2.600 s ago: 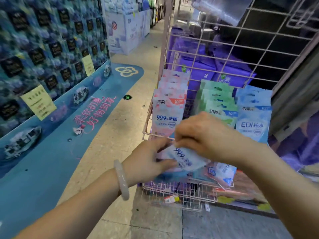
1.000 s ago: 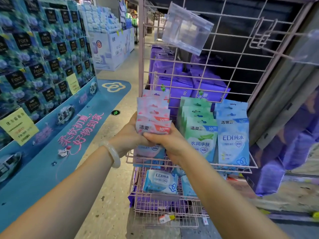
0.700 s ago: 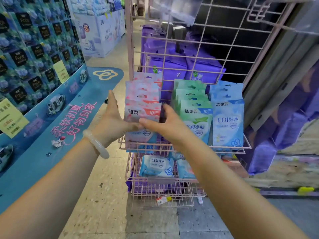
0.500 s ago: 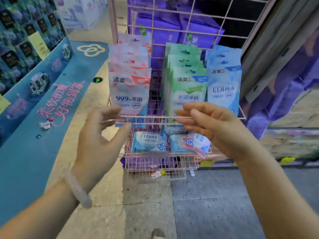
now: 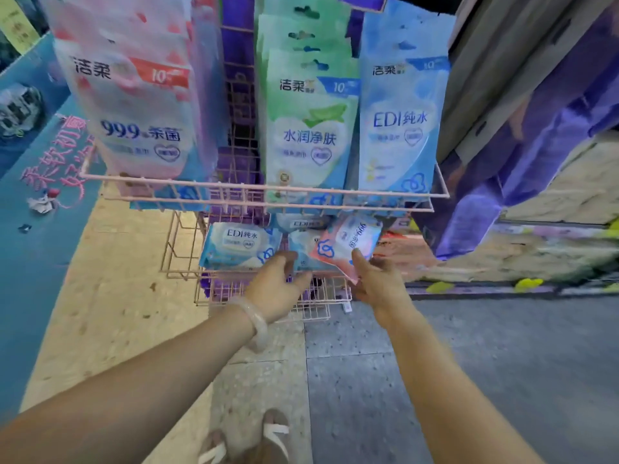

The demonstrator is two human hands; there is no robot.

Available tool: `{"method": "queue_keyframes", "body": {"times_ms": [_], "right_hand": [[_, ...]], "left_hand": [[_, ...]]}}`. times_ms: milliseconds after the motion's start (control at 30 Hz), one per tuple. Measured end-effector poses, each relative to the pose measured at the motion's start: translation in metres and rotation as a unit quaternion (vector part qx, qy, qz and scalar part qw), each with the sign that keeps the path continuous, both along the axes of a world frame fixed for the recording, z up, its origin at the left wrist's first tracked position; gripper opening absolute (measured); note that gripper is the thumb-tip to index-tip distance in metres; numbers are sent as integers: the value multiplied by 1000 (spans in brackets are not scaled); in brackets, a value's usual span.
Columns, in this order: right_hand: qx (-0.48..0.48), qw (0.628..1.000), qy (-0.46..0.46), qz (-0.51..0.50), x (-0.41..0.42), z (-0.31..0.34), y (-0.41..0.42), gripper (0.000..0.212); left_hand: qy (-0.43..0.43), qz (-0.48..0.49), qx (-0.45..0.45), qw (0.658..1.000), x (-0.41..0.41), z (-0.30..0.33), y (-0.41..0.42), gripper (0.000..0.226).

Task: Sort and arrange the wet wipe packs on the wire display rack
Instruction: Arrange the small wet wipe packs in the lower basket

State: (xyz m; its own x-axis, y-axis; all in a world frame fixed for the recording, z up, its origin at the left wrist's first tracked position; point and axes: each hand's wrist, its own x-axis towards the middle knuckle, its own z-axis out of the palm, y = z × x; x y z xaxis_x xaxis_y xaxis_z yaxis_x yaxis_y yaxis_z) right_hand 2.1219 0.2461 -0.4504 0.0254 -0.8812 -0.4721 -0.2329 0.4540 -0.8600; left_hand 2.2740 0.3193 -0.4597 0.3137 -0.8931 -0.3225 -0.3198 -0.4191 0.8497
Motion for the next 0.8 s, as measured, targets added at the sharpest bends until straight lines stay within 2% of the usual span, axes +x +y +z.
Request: {"method": "queue_keyframes", "body": {"times_ms": [67, 167, 267, 367, 433, 467, 500, 567, 600, 700, 800], "right_hand": [[26, 999, -23, -8, 6, -4, -4, 23], [68, 996, -50, -9, 13, -7, -6, 40], [113, 991, -71, 20, 4, -7, -10, 41], [142, 984, -103, 15, -10, -7, -16, 34], [148, 982, -121, 8, -19, -11, -17, 26], [149, 980, -132, 5, -23, -14, -16, 24], [149, 978, -148, 1, -27, -17, -14, 25], [149, 970, -192, -11, -36, -23, -9, 26], [146, 965, -216, -19, -40, -25, -7, 24], [117, 961, -247, -44, -50, -26, -2, 23], [79, 972, -220, -35, -61, -24, 0, 27]], "left_hand": [[13, 25, -21, 999, -15, 0, -21, 51], [21, -8, -17, 1000, -30, 1, -40, 50], [24, -2, -22, 999, -27, -4, -39, 32], [-70, 48, -40, 996, 22, -1, -33, 24], [-173, 44, -6, 984, 72, -1, -34, 25], [-208, 28, 33, 977, 94, -3, -34, 31], [-202, 14, 85, 976, 111, -6, -34, 43], [-90, 1, 142, 986, 125, -12, -33, 63], [-54, 10, 141, 988, 127, -17, -34, 68], [-106, 31, 173, 979, 129, -25, -38, 90], [-81, 44, 143, 985, 126, -23, -39, 85]]}}
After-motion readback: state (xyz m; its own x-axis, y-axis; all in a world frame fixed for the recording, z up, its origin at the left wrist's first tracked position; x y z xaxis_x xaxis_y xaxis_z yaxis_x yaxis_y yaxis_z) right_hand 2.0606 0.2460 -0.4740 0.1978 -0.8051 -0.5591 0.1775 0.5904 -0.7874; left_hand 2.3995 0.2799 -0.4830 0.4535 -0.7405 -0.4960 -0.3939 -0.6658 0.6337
